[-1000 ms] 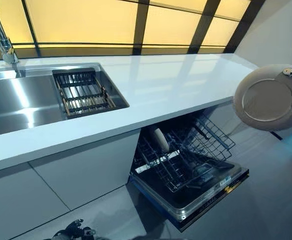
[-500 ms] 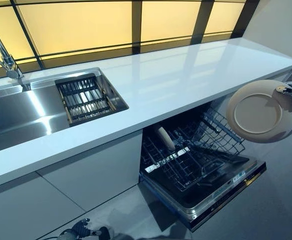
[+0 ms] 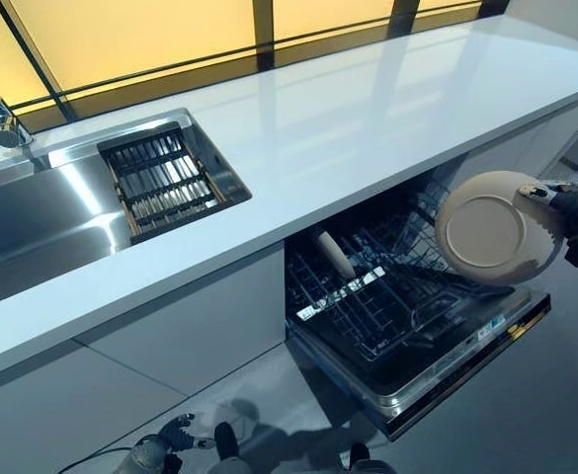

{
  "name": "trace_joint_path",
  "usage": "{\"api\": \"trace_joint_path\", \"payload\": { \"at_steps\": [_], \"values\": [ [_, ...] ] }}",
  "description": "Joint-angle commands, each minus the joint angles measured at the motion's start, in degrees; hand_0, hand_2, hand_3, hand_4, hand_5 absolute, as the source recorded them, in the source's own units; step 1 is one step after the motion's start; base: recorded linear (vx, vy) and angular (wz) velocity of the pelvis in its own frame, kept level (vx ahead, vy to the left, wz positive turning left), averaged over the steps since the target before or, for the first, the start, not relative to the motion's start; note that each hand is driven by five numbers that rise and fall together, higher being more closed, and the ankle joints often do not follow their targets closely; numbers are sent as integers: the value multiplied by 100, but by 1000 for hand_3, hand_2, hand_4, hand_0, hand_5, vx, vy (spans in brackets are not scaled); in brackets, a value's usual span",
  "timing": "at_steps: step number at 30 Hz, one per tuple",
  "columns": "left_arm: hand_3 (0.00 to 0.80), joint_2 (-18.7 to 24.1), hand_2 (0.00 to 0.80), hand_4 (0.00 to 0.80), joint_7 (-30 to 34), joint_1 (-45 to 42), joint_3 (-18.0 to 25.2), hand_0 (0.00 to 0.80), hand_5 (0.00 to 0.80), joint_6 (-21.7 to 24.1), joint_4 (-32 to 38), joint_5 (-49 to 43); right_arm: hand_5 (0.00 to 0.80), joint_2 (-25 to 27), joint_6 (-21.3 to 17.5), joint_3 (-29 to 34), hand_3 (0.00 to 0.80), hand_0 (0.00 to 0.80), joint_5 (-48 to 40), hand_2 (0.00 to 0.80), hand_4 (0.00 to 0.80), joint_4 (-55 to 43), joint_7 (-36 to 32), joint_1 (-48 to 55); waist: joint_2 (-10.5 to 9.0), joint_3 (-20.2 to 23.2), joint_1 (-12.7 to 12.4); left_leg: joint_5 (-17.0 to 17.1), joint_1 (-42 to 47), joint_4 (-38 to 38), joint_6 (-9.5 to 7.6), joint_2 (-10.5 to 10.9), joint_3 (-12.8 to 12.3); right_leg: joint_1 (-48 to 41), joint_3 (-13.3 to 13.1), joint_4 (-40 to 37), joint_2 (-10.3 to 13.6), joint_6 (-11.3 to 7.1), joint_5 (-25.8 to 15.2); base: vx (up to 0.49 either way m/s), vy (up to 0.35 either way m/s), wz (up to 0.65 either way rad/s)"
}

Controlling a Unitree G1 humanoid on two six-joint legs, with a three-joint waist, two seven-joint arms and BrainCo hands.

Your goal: Take plates into dishwasher

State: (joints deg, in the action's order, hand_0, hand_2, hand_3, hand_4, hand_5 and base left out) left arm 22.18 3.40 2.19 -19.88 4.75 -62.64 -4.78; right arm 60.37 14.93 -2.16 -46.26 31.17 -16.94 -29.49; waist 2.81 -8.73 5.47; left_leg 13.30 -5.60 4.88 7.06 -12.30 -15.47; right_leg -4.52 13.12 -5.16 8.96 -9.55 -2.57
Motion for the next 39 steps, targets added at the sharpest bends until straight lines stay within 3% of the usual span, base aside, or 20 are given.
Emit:
{"api": "trace_joint_path", "payload": {
  "at_steps": [1, 16, 22, 27, 31, 39],
  "values": [
    [0, 224, 0, 0, 26, 489, -154, 0, 0, 73, 165, 117, 800, -339, -487, 596, 800, 800, -215, 800, 800, -485, 328, -360, -466, -428, -61, -902, 586, 12, -29, 358, -124, 500, -100, 218, 68, 129, -194, 0, 0, 0],
    [0, 147, 0, 0, 29, 684, -333, 0, 0, -90, 345, 251, 800, -1024, -991, 454, 800, 800, 457, 800, 800, -939, 1660, -350, -342, -748, -100, -820, 413, 12, -33, 382, -53, 694, -52, 333, 95, 150, -203, 0, 0, 0],
    [0, 95, 0, 0, -4, 747, -377, 0, 0, -89, 336, 309, 800, -1121, -1192, 337, 800, 800, 1451, 800, 800, -1200, 2321, -361, -303, -821, -94, -797, 364, 12, -38, 397, -31, 726, -37, 348, 85, 161, -194, 0, 0, 0],
    [0, 58, 0, 0, -23, 758, -353, 0, 0, -135, 401, 308, 800, -1064, -1226, 195, 800, 800, 2809, 800, 800, -1484, 2934, -384, -296, -851, -96, -793, 360, 12, -47, 402, -31, 741, -44, 376, 74, 155, -184, -2, 3, 1],
    [0, 23, 0, 0, -25, 740, -341, 0, 0, -163, 432, 292, 800, -1191, -1152, 93, 800, 800, 3094, 800, 800, -1829, 3188, -303, -291, -853, -108, -796, 381, 12, -66, 410, -18, 715, -43, 392, 72, 156, -165, 0, 0, 0],
    [0, -37, 0, 0, -37, 753, -328, 0, 0, -172, 451, 174, 800, -1322, -1032, -243, 800, 800, 4811, 800, 800, -2117, 3667, -303, -244, -907, -181, -803, 329, 12, -104, 458, 29, 745, -23, 388, 87, 139, -171, -5, -1, 1]
  ]
}}
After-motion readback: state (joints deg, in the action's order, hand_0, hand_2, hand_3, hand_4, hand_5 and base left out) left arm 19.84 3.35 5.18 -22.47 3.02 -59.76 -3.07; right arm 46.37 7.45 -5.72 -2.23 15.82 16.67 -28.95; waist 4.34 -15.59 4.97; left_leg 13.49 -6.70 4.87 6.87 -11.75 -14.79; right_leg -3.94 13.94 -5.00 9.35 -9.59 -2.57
